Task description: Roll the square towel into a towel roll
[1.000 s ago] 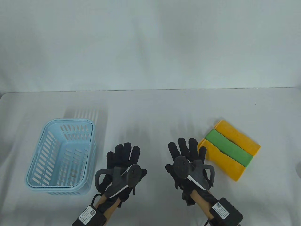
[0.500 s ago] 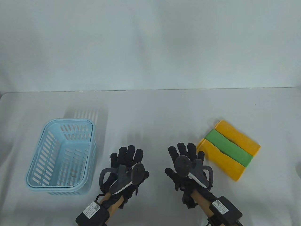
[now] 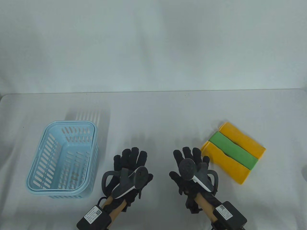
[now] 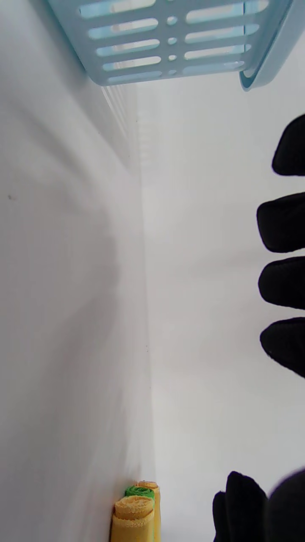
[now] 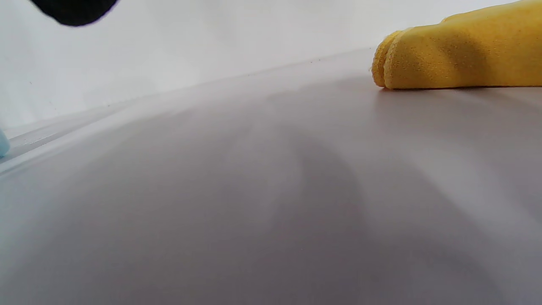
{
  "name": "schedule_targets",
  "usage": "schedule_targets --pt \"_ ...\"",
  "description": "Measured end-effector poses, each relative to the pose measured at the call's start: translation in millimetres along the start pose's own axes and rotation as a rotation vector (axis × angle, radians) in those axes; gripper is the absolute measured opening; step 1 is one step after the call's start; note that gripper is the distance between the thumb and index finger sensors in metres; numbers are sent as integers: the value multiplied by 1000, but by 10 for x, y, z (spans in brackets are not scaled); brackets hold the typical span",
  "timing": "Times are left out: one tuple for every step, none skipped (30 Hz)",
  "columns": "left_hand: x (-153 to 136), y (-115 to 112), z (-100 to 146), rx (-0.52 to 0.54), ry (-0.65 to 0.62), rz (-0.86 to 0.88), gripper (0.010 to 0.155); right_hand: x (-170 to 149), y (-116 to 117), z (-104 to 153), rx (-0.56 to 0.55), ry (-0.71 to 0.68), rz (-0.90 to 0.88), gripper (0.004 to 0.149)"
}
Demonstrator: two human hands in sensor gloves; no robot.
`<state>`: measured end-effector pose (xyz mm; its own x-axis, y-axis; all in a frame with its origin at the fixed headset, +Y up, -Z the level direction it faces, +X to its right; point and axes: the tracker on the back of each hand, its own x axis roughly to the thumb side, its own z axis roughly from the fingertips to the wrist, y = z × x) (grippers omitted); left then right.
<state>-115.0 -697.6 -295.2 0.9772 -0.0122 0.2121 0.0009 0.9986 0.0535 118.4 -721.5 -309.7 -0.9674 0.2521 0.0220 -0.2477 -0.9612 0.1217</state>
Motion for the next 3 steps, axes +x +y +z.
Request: schedule_targets --pt "2 2 1 0 -2 -2 90 2 -1 -4 -1 -1 -1 82" --pt "2 5 3 1 -3 -5 90 6 -6 -5 -1 -1 -2 82" --pt "-2 8 8 4 -2 -5 90 12 -23 -5 -6 -3 -11 82"
